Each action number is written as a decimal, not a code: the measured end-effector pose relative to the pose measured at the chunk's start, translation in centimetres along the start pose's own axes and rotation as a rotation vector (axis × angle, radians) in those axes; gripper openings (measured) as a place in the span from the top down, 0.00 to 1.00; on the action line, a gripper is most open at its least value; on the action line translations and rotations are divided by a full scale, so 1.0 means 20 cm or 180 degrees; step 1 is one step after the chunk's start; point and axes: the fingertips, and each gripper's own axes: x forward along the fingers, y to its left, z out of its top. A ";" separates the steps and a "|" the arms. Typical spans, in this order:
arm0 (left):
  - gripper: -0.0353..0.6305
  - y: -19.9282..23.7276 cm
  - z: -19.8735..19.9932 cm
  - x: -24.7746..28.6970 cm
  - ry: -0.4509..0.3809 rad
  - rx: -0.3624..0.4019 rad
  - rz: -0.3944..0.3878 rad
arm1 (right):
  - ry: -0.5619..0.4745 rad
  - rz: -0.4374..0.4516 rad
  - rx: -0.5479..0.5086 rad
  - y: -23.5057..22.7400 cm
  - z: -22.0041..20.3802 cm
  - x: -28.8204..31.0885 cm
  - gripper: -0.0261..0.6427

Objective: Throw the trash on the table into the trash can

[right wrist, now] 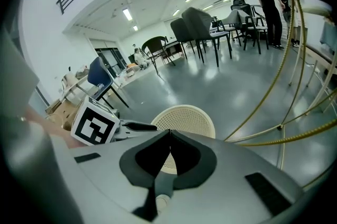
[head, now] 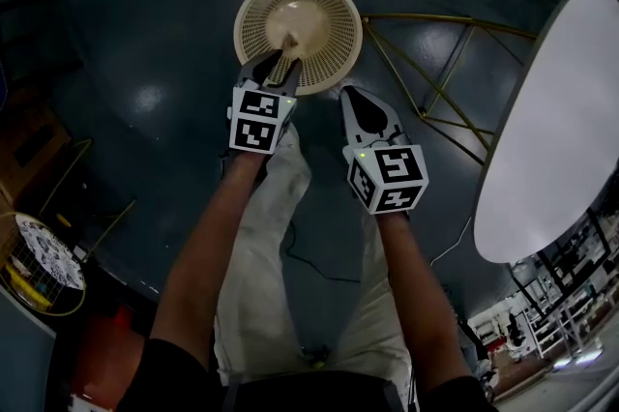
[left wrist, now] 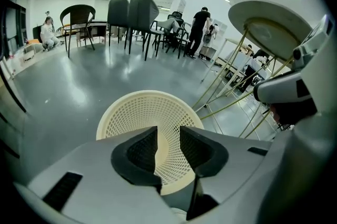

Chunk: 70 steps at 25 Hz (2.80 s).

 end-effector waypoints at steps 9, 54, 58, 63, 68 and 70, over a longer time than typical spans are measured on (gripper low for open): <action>0.82 -0.06 0.19 -0.32 -0.0128 -0.0041 -0.0033 | -0.0023 0.0138 -0.0157 0.17 0.19 -0.18 0.94; 0.92 -1.12 1.39 -2.58 -0.1428 0.0646 -0.0511 | -0.0997 0.0259 -0.1105 1.31 1.36 -2.07 0.94; 0.92 -1.14 1.46 -2.71 -0.1567 0.0637 -0.0433 | -0.1099 0.0280 -0.1232 1.36 1.44 -2.16 0.94; 0.92 -1.17 1.51 -2.84 -0.1702 0.0639 -0.0352 | -0.1265 0.0307 -0.1280 1.43 1.50 -2.28 0.94; 0.92 -1.34 1.53 -2.94 -0.1848 0.0750 -0.0326 | -0.1414 0.0318 -0.1309 1.45 1.46 -2.45 0.94; 0.92 -1.43 1.53 -2.98 -0.1899 0.0774 -0.0321 | -0.1454 0.0307 -0.1315 1.44 1.43 -2.55 0.94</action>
